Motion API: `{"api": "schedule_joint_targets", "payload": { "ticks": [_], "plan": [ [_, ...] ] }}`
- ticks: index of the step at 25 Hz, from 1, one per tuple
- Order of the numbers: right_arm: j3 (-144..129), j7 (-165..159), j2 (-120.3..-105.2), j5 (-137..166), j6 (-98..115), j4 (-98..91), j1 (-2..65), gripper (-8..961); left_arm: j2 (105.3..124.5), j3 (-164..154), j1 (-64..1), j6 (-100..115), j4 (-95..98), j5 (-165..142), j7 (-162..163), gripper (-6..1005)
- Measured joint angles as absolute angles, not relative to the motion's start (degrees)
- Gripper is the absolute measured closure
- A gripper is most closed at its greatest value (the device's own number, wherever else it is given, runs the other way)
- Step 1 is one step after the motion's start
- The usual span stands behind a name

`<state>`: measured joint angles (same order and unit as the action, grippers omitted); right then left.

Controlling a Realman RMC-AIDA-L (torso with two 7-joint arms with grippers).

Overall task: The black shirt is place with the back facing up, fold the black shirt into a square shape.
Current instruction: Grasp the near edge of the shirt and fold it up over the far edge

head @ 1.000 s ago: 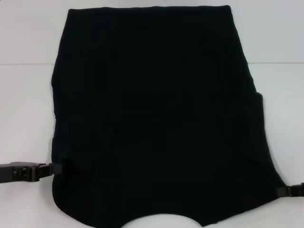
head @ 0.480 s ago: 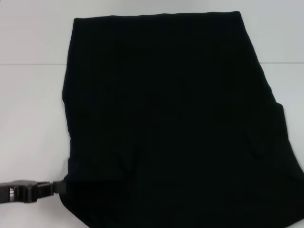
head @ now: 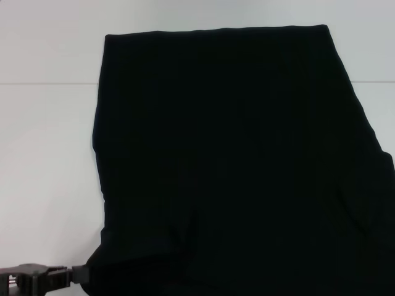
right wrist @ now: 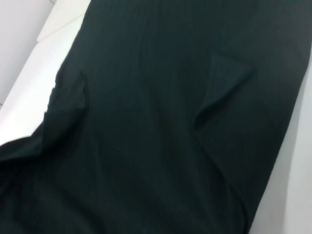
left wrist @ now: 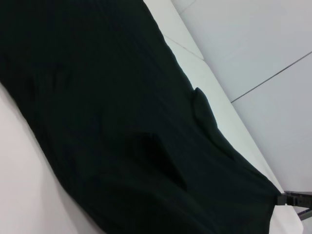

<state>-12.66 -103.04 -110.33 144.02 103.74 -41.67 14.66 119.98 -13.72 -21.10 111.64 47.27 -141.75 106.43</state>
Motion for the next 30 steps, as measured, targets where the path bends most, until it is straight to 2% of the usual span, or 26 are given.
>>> {"api": "schedule_joint_targets", "payload": {
  "ticks": [4, 7, 8, 15, 17, 20, 23, 26, 30],
  "plan": [
    [-11.26, -103.17, -109.34, 143.86, 104.77, -41.66, 15.98, 897, 119.58, -12.31, -22.6, 111.18, 46.36, -140.99, 106.79, 979],
    [-10.17, -103.84, -108.64, 143.77, 104.55, -41.42, 20.15, 897, 117.77, -10.48, -26.98, 108.69, 44.15, -139.99, 107.38, 979],
    [-10.17, -103.84, -108.64, 143.77, 104.55, -41.42, 20.15, 897, 117.77, -10.48, -26.98, 108.69, 44.15, -139.99, 107.38, 979],
    [-9.51, -108.02, -108.21, 143.74, 99.75, -40.91, 28.91, 897, 112.6, -9.94, -38.57, 95.28, 34.82, -136.81, 108.09, 979],
    [-9.56, -109.58, -108.28, 143.71, 97.6, -40.86, 31.47, 897, 111.71, -10.2, -41.58, 90.71, 33.06, -136.72, 108.15, 979],
    [-9.85, -111.57, -108.52, 143.64, 92.23, -39.9, 35.12, 897, 111.23, -10.73, -45.05, 83.15, 31.95, -136.72, 108.28, 979],
    [-10.52, -112.59, -108.09, 143.63, 85.56, -36.24, 38.36, 897, 111.12, -10.81, -47.83, 74.67, 30.88, -136.73, 108.09, 978],
    [-11.4, -112.23, -107.64, 143.51, 77.36, -31.85, 41.6, 897, 111.13, -11.39, -49.67, 67.49, 28.9, -136.72, 107.54, 978],
    [-13.51, -111.78, -107.91, 142.72, 66.49, -28.44, 45.62, 897, 111.63, -12.07, -51.65, 58.68, 26.87, -135.82, 106.27, 978]
  ]
}}
